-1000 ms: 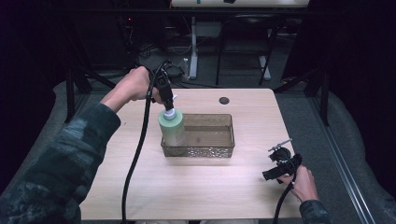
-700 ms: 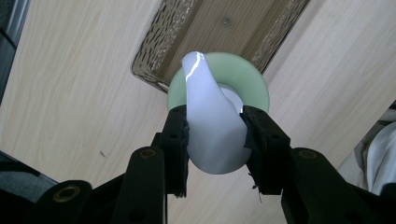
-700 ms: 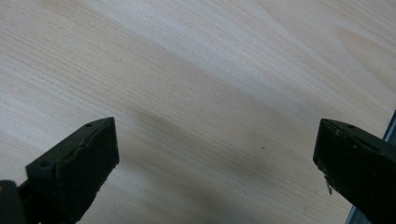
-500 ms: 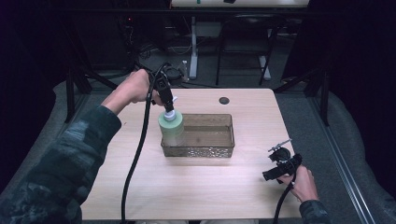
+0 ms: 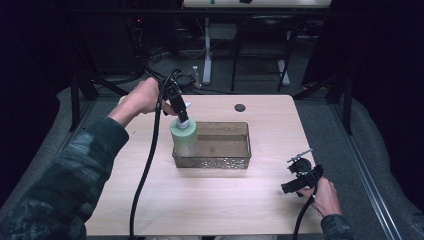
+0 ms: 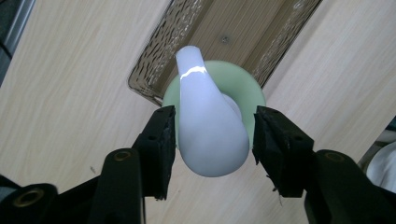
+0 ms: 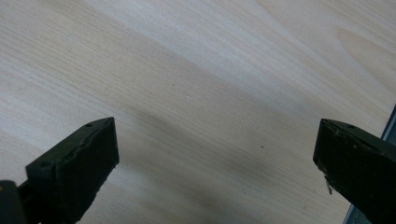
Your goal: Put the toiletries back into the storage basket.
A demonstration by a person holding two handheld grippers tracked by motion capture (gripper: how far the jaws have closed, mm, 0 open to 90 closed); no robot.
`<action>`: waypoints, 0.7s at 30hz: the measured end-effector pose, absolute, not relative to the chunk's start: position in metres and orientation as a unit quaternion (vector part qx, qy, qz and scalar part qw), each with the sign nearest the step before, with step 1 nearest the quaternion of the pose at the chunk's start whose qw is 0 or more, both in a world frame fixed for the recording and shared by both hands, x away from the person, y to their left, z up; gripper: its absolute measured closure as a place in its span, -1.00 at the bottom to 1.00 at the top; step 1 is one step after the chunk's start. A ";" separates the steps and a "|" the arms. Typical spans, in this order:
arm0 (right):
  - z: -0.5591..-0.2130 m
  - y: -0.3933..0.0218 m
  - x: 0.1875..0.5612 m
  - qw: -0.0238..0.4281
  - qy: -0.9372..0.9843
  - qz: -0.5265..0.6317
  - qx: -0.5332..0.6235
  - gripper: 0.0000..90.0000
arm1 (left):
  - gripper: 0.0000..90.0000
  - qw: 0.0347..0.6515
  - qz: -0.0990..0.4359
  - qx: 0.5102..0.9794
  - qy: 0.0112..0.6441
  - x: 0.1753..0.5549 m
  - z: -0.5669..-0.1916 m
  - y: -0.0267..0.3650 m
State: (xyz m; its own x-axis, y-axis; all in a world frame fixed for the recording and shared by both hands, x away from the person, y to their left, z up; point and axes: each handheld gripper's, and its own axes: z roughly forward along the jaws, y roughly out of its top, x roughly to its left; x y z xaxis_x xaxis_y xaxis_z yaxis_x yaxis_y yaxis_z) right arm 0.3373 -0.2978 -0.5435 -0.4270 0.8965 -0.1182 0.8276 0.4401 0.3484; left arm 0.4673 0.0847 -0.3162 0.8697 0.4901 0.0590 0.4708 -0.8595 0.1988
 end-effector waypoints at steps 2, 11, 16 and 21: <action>-0.543 -0.298 0.337 0.145 0.837 0.118 0.515 -1.00 | -0.12 0.099 0.052 0.961 0.252 0.467 -0.316 0.087; -0.543 -0.299 0.337 0.147 0.835 0.119 0.516 -1.00 | -0.72 0.170 0.069 0.948 0.259 0.457 -0.309 0.103; -0.542 -0.298 0.336 0.150 0.832 0.121 0.521 -1.00 | -0.90 0.197 0.087 0.941 0.260 0.447 -0.308 0.115; -0.541 -0.299 0.336 0.153 0.833 0.122 0.517 -1.00 | -0.97 0.215 0.099 0.934 0.267 0.437 -0.311 0.131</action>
